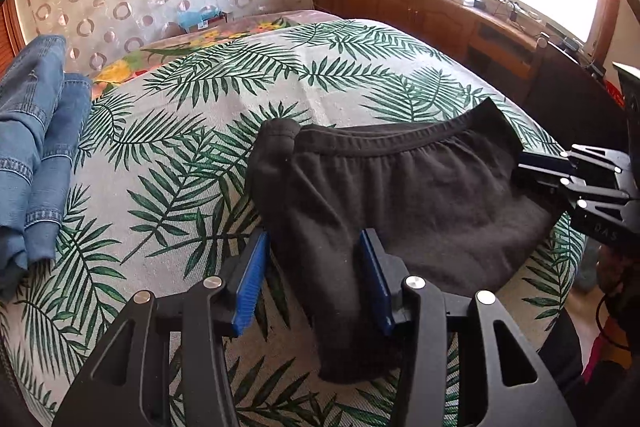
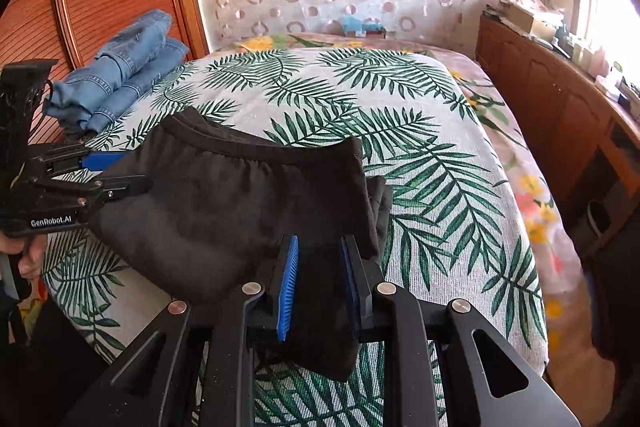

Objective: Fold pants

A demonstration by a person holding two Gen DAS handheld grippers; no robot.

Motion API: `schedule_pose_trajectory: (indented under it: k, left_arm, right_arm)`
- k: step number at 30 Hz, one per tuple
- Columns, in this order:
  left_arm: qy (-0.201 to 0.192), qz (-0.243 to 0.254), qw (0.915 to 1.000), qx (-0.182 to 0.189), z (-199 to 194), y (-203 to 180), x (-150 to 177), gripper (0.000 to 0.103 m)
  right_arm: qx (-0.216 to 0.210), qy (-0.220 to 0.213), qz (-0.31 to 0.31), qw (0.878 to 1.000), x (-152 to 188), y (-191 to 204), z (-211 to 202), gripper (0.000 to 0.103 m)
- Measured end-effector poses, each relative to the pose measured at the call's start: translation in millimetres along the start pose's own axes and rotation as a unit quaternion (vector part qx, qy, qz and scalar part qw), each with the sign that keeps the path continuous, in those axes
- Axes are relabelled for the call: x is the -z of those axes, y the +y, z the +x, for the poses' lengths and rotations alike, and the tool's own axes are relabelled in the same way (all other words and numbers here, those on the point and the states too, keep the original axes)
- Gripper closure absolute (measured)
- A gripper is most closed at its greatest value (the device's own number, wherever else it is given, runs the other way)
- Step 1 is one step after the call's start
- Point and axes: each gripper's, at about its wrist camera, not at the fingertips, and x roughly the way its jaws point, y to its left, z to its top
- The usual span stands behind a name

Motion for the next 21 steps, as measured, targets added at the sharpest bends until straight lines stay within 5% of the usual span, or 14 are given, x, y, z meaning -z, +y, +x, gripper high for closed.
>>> schedule_pose_trajectory:
  k: [11,15,21]
  left_arm:
    - [-0.013,-0.013,0.9998,0.006,0,5,5,0.050]
    - [-0.003,-0.021,0.9998,0.002,0,9,5,0.024]
    - [-0.005,-0.024,0.9997,0.010,-6,13,2,0.020]
  right_arm:
    - [-0.007,-0.004,-0.006,1.000,3,9,0,0.057]
    - [-0.009,-0.005,0.002,1.000,1,5,-3,0.055]
    - [-0.004,-0.011,0.007,1.000,1,-1,-11,0.049]
